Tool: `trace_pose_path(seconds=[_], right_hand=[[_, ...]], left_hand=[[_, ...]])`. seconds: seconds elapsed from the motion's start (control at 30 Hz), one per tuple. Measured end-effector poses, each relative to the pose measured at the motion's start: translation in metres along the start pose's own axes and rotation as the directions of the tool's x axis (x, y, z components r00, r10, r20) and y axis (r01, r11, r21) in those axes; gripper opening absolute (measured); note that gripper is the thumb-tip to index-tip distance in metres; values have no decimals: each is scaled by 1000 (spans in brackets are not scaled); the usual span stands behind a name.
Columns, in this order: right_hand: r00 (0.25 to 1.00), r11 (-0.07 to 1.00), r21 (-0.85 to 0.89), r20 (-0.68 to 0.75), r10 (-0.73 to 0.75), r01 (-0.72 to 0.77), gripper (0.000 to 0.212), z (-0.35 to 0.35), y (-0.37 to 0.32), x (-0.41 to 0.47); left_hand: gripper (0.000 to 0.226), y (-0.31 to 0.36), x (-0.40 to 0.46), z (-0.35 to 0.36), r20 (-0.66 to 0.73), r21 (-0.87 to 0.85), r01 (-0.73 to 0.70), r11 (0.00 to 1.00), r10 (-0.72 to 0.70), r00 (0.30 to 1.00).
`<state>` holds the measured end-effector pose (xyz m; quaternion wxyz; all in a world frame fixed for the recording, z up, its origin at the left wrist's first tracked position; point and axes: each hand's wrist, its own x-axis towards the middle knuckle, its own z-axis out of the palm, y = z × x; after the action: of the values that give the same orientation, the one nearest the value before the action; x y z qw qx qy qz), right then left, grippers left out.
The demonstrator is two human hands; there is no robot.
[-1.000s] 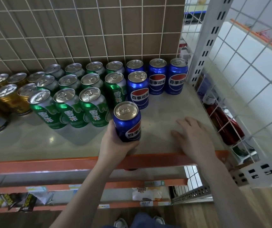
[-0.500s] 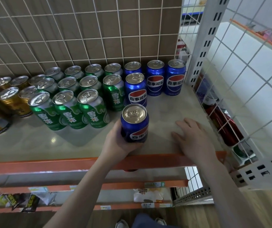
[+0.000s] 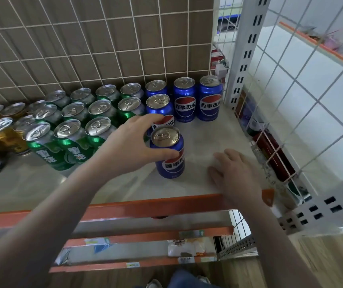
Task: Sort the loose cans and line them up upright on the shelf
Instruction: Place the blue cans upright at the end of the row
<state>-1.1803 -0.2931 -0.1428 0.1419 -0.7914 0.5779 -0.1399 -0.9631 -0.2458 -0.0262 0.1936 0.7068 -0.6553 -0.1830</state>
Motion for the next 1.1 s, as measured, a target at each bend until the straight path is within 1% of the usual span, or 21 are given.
trace_pose_path(seconds=[0.07, 0.1, 0.17, 0.2, 0.3, 0.43, 0.57, 0.8, 0.97, 1.1], right_hand=[[1000, 1000, -20, 3, 0, 0, 39, -1, 0, -1], [1000, 1000, -27, 8, 4, -4, 39, -2, 0, -1], [1000, 1000, -12, 17, 19, -18, 37, -3, -2, -1], [1000, 1000, 3, 19, 24, -24, 36, -3, -3, 0], [1000, 1000, 13, 4, 14, -14, 34, -4, -3, 0], [1000, 1000, -8, 10, 10, -9, 38, -5, -3, -2], [1000, 999, -43, -22, -8, 7, 38, -4, -1, -2], [996, 999, -41, -91, -16, 12, 31, 0, -1, -3], [996, 997, -66, -83, -34, 29, 31, 1, -1, -1], [994, 997, -58, -98, -46, 40, 31, 0, -2, 3]], left_hand=[[67, 12, 12, -6, 100, 191, -65, 979, 46, 994], [61, 16, 18, -7, 129, 264, -88, 961, 55, 990], [54, 21, 28, -7, 164, 376, -132, 917, 74, 984], [53, 23, 32, -7, 176, 401, -157, 903, 92, 980], [53, 27, 42, -12, 214, 388, -219, 895, 144, 966], [53, 33, 56, -15, 259, 371, -256, 893, 166, 952], [55, 46, 73, -17, 257, 368, -281, 886, 194, 947], [55, 67, 105, -23, 248, 304, -291, 907, 219, 943], [60, 73, 131, -18, 268, 378, -310, 872, 218, 939], [59, 68, 145, -13, 277, 422, -305, 854, 199, 940]])
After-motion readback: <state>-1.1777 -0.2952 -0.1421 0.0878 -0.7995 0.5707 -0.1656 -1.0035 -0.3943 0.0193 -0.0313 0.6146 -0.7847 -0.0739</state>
